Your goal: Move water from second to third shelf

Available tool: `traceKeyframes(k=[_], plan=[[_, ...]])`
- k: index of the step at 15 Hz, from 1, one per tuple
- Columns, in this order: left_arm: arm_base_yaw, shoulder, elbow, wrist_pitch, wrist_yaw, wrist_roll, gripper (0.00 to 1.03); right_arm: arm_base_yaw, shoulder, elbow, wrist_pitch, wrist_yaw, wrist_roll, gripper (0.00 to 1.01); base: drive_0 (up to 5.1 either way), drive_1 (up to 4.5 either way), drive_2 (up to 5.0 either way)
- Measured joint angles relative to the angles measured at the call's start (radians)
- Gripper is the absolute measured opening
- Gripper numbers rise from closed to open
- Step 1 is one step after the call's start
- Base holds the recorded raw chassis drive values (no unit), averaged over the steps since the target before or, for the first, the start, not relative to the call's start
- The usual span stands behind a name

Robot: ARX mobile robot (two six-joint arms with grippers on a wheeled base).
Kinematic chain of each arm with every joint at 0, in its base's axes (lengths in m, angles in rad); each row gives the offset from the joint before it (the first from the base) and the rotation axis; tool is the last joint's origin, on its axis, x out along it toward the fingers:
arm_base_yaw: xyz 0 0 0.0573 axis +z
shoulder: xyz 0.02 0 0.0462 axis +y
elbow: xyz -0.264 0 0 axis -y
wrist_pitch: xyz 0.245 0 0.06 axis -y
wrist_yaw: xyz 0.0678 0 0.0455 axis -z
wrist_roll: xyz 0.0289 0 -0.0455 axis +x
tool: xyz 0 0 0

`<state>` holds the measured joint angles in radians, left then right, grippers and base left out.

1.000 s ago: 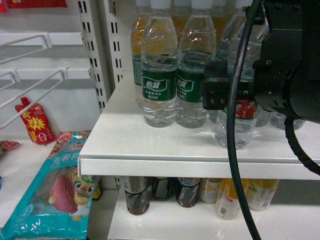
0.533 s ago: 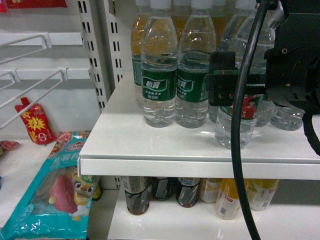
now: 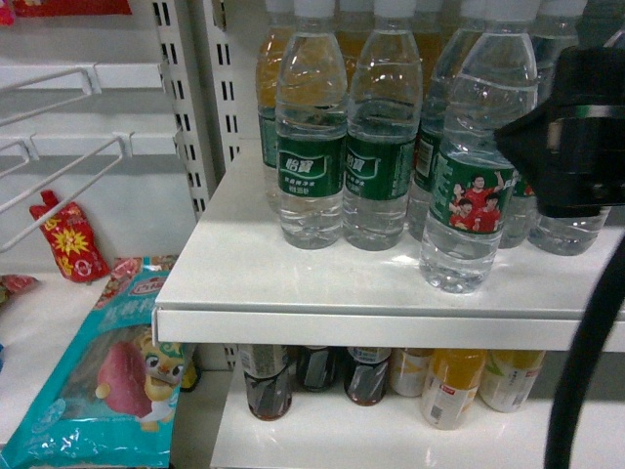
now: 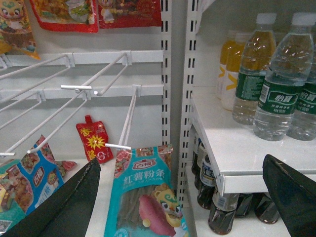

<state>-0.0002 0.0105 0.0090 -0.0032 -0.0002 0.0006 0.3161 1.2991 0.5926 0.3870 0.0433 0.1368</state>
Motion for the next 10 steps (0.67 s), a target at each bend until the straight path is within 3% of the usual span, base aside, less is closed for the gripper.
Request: traceKeyframes(k=[3, 6, 7, 8, 9, 10], plan=[[0.000, 0.000, 0.000, 0.000, 0.000, 0.000, 0.98, -0.060, -0.209, -0.085, -0.081, -0.051, 0.001, 0.98, 0.0, 0.00, 0.0], [0.000, 0.000, 0.000, 0.000, 0.000, 0.000, 0.98, -0.090, -0.419, -0.157, -0.182, -0.060, 0.000, 0.98, 0.0, 0.00, 0.0], [0.000, 0.000, 0.000, 0.000, 0.000, 0.000, 0.98, -0.085, -0.457, -0.197, -0.080, 0.000, -0.021, 0.94, 0.0, 0.00, 0.0], [0.000, 0.000, 0.000, 0.000, 0.000, 0.000, 0.98, -0.099, -0.519, -0.261, 0.037, 0.110, -0.072, 0.81, 0.0, 0.00, 0.0], [0.000, 0.000, 0.000, 0.000, 0.000, 0.000, 0.98, -0.149, -0.609, -0.313, 0.008, 0.121, -0.104, 0.66, 0.0, 0.00, 0.0], [0.000, 0.000, 0.000, 0.000, 0.000, 0.000, 0.98, -0.187, -0.665, -0.339, -0.024, 0.099, -0.113, 0.54, 0.0, 0.00, 0.0]])
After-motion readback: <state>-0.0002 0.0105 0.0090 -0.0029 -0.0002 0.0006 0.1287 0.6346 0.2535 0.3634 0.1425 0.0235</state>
